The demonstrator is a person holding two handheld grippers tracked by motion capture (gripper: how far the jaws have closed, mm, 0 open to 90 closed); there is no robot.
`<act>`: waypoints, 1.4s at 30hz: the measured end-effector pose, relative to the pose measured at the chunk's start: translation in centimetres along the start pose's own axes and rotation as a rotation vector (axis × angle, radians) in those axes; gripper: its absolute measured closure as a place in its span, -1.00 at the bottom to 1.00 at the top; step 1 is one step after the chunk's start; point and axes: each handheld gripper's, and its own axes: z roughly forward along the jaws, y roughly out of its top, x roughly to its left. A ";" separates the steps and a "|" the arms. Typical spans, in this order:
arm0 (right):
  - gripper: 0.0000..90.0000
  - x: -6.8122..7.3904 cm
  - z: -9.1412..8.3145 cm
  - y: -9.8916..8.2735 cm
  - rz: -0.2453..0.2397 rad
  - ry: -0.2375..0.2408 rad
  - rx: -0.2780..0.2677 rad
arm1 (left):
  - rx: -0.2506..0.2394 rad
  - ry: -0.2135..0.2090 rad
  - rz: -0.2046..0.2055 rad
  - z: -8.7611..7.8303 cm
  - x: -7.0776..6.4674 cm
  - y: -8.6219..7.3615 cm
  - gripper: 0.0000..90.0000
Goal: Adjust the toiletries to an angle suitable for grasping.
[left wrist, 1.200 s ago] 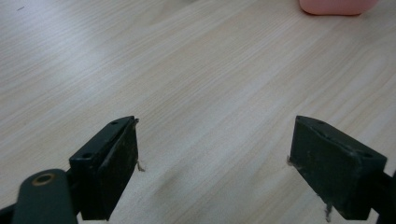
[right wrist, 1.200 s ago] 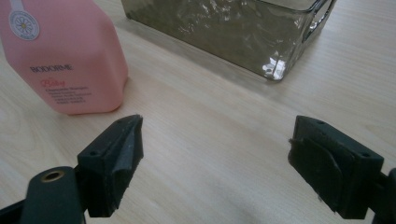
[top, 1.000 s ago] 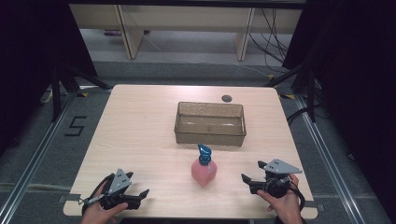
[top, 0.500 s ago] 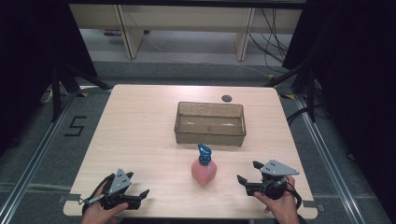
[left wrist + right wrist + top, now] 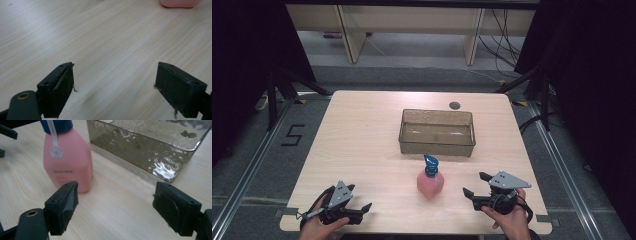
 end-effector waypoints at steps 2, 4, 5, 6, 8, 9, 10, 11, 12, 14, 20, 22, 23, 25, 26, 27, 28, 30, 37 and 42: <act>-0.54 0.2 0.1 0.2 -0.010 0.013 -0.012 | -0.001 0.000 0.002 0.0 0.0 0.0 -0.67; -0.53 0.5 0.1 0.3 -0.008 0.023 -0.018 | 0.001 0.001 0.001 0.0 0.0 0.0 -0.67; -0.53 0.6 0.1 0.4 -0.012 0.017 -0.017 | 0.008 0.002 0.012 -0.1 0.1 0.0 -0.67; -0.53 0.6 0.1 0.4 -0.012 0.017 -0.017 | 0.008 0.002 0.012 -0.1 0.1 0.0 -0.67; -0.53 0.8 0.2 0.5 -0.015 0.025 -0.017 | 0.010 0.001 0.023 -0.1 0.2 0.0 -0.67; -0.53 0.8 0.3 0.6 -0.029 0.030 -0.026 | 0.013 0.007 0.046 0.0 0.3 0.1 -0.67; -0.53 0.8 0.3 0.6 -0.029 0.030 -0.026 | 0.013 0.007 0.046 0.0 0.3 0.1 -0.67; -0.53 1.2 0.3 0.7 -0.004 0.035 -0.012 | 0.012 0.008 0.051 0.0 0.4 0.1 -0.67; -0.53 1.2 0.4 0.7 -0.006 0.045 -0.020 | 0.012 0.007 0.050 0.0 0.4 0.1 -0.67; -0.53 1.3 0.4 0.8 -0.007 0.048 -0.014 | 0.013 0.006 0.050 0.0 0.4 0.1 -0.67; -0.53 1.7 0.7 1.1 -0.011 0.060 -0.029 | -0.001 0.014 0.031 0.1 0.3 0.0 -0.67; -0.53 1.7 0.7 1.2 -0.013 0.054 -0.023 | 0.000 0.009 0.025 0.1 0.3 -0.1 -0.67; -0.53 1.6 0.8 1.3 -0.043 0.051 -0.039 | 0.001 0.007 0.021 0.1 0.2 -0.1 -0.67; -0.53 1.8 1.0 1.4 -0.030 0.070 -0.040 | 0.016 0.011 0.028 0.0 0.3 0.0 -0.67; -0.53 1.9 0.9 1.5 -0.026 0.070 -0.037 | 0.016 0.013 0.027 0.1 0.3 0.0 -0.67; -0.53 1.8 1.1 1.6 -0.048 0.064 -0.047 | 0.008 0.000 0.013 0.1 0.3 -0.1 -0.67; -0.53 1.8 1.1 1.6 -0.048 0.064 -0.047 | 0.017 0.001 0.017 0.1 0.3 -0.1 -0.67; -0.53 1.9 1.2 1.7 -0.039 0.077 -0.046 | 0.018 0.008 0.023 0.1 0.4 0.0 -0.67; -0.53 2.2 1.8 2.0 -0.032 0.101 -0.060 | 0.036 0.007 0.047 0.0 0.5 0.1 -0.67; -0.52 2.4 1.8 2.2 -0.056 0.097 -0.056 | 0.022 0.011 0.051 0.3 0.4 0.1 -0.67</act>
